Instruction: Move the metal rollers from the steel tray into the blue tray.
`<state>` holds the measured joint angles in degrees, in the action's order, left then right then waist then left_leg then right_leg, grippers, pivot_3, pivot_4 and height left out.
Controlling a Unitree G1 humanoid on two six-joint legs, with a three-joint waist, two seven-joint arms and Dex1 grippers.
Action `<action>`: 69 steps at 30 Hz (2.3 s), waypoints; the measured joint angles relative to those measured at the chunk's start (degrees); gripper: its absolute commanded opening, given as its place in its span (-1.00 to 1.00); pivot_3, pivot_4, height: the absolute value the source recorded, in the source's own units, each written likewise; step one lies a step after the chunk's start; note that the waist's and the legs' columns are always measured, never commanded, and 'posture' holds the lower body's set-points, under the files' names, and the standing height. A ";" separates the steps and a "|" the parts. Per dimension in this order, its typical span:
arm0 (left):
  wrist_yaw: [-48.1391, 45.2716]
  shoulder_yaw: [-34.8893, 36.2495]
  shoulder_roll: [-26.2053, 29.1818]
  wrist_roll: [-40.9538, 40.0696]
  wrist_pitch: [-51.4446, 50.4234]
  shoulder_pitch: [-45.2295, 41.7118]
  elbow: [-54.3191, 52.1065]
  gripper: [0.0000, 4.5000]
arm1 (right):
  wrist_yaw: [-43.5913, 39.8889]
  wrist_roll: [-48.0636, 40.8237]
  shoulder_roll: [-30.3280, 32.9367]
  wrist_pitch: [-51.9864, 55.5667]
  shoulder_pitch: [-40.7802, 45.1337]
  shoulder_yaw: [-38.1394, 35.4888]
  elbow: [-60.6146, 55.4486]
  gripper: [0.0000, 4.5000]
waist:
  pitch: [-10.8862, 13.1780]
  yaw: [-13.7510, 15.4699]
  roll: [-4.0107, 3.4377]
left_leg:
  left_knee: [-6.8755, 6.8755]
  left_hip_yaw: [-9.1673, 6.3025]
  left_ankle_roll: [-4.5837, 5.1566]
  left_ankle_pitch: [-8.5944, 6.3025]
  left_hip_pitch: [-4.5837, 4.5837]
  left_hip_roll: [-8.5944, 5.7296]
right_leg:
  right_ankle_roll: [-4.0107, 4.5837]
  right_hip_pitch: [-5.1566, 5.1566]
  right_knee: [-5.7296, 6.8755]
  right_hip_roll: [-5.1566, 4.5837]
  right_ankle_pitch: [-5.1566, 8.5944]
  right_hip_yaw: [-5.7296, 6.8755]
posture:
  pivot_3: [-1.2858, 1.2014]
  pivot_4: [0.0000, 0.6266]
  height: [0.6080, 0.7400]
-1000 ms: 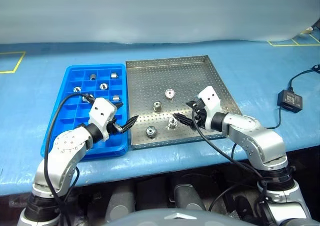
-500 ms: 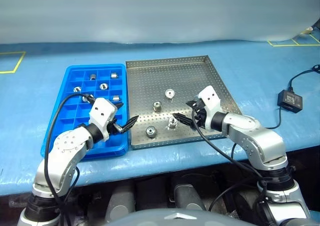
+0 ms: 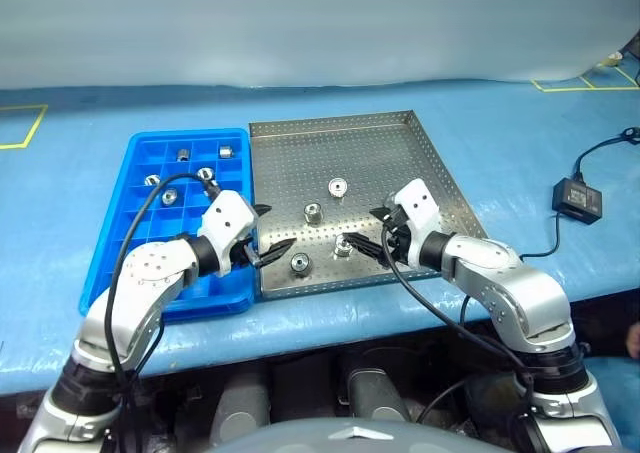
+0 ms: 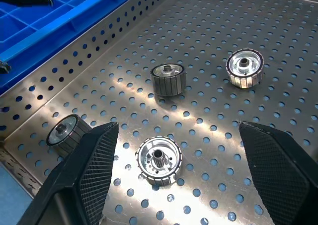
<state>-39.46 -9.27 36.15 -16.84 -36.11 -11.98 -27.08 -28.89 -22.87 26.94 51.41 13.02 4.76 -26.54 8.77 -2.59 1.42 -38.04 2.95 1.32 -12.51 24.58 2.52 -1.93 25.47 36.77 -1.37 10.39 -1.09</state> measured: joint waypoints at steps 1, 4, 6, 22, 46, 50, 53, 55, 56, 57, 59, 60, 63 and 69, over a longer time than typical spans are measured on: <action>-1.19 -1.20 0.65 0.55 0.02 -1.55 1.27 0.71 | 0.32 0.08 -0.25 -0.12 -0.44 0.24 -0.28 0.81 | 0.00 -0.11 0.00 | 0.00 0.00 0.00 0.00 0.01 -0.01 | 0.00 0.01 -0.01 0.00 0.00 0.00 | -0.08 -0.52 1.00; -4.39 -3.90 1.03 1.01 0.08 -5.55 5.79 0.71 | 1.22 0.32 -1.00 -0.84 -1.72 1.05 -0.94 0.81 | 0.00 -0.81 0.00 | 0.00 0.00 0.00 0.00 0.06 -0.02 | -0.01 0.03 -0.03 -0.02 0.00 -0.01 | -0.10 -0.52 1.00; -5.81 -5.38 1.00 1.72 0.21 -8.00 9.15 0.71 | 1.96 0.60 -1.63 -1.06 -2.87 1.24 -1.23 0.81 | 0.00 -1.41 0.00 | 0.03 -0.02 0.00 0.00 0.06 -0.02 | -0.01 0.03 -0.05 -0.02 0.00 -0.01 | -0.11 -0.52 1.00; -13.02 -13.08 0.89 8.13 1.67 -11.47 17.41 0.71 | 0.24 -0.01 -1.65 -3.89 -5.63 3.89 -5.37 0.81 | 0.00 -5.27 0.00 | 0.08 -0.13 0.00 0.00 0.00 0.00 | -0.01 0.05 0.03 -0.01 0.01 -0.07 | -0.15 -0.52 1.00; -13.56 -10.94 -2.09 9.38 1.09 -12.28 19.58 -0.24 | -2.14 0.60 -0.77 -4.68 -3.95 9.73 -3.28 0.81 | 0.00 -5.68 0.00 | 0.03 -0.15 0.00 0.01 0.00 0.00 | -0.02 0.04 0.06 -0.03 0.00 -0.09 | -0.13 -0.52 1.00; -11.46 -4.81 -2.44 6.49 -0.32 -12.53 16.36 -0.24 | -2.56 1.06 0.00 -4.67 -3.00 10.07 -2.85 0.81 | 0.00 -5.65 0.00 | 0.04 -0.13 0.00 0.01 -0.02 -0.01 | -0.03 0.04 0.07 0.00 0.00 -0.11 | -0.11 -0.52 1.00; -9.28 0.45 -2.30 4.18 -2.40 -11.90 12.67 -0.24 | -4.14 1.03 1.29 -4.67 -2.30 10.45 -2.23 0.81 | 0.00 -5.50 0.01 | 0.05 -0.15 0.00 0.01 -0.03 0.00 | -0.03 0.03 0.08 0.01 0.00 -0.10 | -0.09 -0.52 1.00; -7.42 3.70 -1.81 3.19 -3.80 -10.20 9.44 -0.24 | -5.94 0.99 2.21 -4.67 -1.36 11.17 -1.57 0.81 | 0.01 -5.33 0.00 | 0.06 -0.13 0.00 0.01 -0.04 -0.01 | -0.03 0.03 0.08 0.01 0.00 -0.12 | -0.07 -0.52 1.00; -6.01 5.54 -1.35 3.06 -4.78 -8.61 7.44 -0.24 | -7.13 1.02 3.03 -4.67 -0.50 11.96 -1.46 0.81 | 0.01 -5.35 0.00 | 0.07 -0.11 0.00 0.01 -0.05 0.00 | -0.04 0.03 0.08 0.01 -0.01 -0.13 | -0.06 -0.52 1.00; -4.71 7.06 -0.91 3.00 -5.67 -7.27 5.88 -0.24 | -8.12 1.04 3.68 -4.71 0.07 12.57 -1.39 0.81 | 0.02 -5.27 0.01 | 0.08 -0.12 0.00 0.01 -0.05 0.00 | -0.04 0.03 0.07 0.01 0.00 -0.13 | -0.06 -0.52 1.00; -1.98 9.75 -0.24 3.05 -7.35 -4.82 3.46 -0.24 | -9.64 1.31 4.43 -4.99 0.90 13.36 -0.72 0.81 | 0.02 -4.53 0.03 | 0.06 -0.17 0.00 0.01 -0.06 -0.01 | -0.04 0.01 0.08 0.02 0.00 -0.09 | -0.04 -0.52 1.00; -0.20 11.37 -0.26 3.23 -8.14 -3.07 1.88 -0.24 | -9.97 1.83 4.39 -5.18 1.72 14.11 -0.34 0.81 | 0.02 -4.40 0.02 | 0.06 -0.15 0.00 0.01 -0.06 0.00 | -0.03 0.01 0.08 0.02 0.00 -0.10 | -0.03 -0.52 1.00; 5.70 16.24 -2.32 3.30 -11.29 0.96 -1.98 -0.24 | -9.97 2.80 3.77 -6.11 3.40 14.94 0.62 0.81 | 0.02 -3.49 0.05 | 0.03 -0.14 -0.01 0.01 -0.07 0.01 | -0.05 0.00 0.07 0.00 -0.01 -0.10 | 0.01 -0.52 1.00; 21.84 27.18 -12.03 5.07 -19.16 3.22 -6.33 -0.24 | -9.83 1.76 0.40 -6.20 3.70 14.33 1.38 0.81 | 0.01 0.00 0.12 | -0.01 -0.17 -0.02 0.02 -0.07 -0.01 | -0.08 -0.07 0.07 0.02 -0.03 -0.05 | 0.07 -0.52 1.00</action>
<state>-17.62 17.90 24.13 -11.77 -55.27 -8.76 -33.41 -38.72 -21.11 27.35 45.21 16.72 19.10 -25.16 8.78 -2.59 1.55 -38.06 2.78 1.31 -12.49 24.51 2.51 -2.01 25.40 36.84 -1.34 10.35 -1.15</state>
